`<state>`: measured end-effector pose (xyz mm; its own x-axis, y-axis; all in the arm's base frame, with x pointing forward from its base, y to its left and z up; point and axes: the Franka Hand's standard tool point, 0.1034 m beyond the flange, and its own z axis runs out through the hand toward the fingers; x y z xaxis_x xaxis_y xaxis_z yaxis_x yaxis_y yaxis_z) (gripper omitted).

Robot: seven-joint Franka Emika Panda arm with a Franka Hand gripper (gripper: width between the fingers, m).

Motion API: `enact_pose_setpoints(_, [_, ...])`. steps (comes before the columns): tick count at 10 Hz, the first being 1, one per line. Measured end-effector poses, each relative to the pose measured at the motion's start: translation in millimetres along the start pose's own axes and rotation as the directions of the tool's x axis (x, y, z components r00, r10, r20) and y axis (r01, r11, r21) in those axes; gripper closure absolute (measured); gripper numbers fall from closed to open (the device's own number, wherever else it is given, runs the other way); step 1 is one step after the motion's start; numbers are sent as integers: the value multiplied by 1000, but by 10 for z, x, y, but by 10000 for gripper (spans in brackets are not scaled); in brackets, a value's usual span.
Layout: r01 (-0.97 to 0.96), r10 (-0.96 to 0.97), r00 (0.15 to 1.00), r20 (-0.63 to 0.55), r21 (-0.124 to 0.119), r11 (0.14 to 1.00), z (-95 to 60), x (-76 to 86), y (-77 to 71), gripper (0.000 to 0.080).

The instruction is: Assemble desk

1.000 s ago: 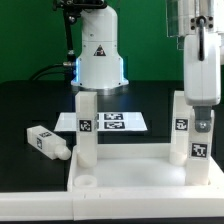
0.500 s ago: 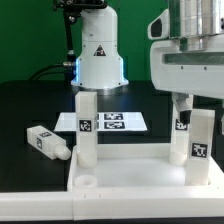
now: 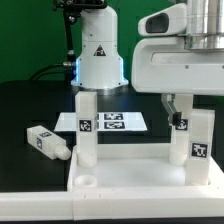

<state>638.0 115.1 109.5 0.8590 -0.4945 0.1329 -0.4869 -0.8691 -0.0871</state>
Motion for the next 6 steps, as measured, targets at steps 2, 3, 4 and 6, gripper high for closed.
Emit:
enact_pose_setpoints(2, [-47, 47, 999, 0, 0, 999, 1, -1, 0, 336])
enact_pose_setpoints(3, [-114, 114, 993, 0, -2, 993, 5, -2, 7, 516])
enact_pose_setpoints(4, [-237, 237, 972, 3, -7, 972, 3, 1, 21, 516])
enact_pose_setpoints(6, [-558, 558, 829, 22, -32, 829, -1, -11, 56, 513])
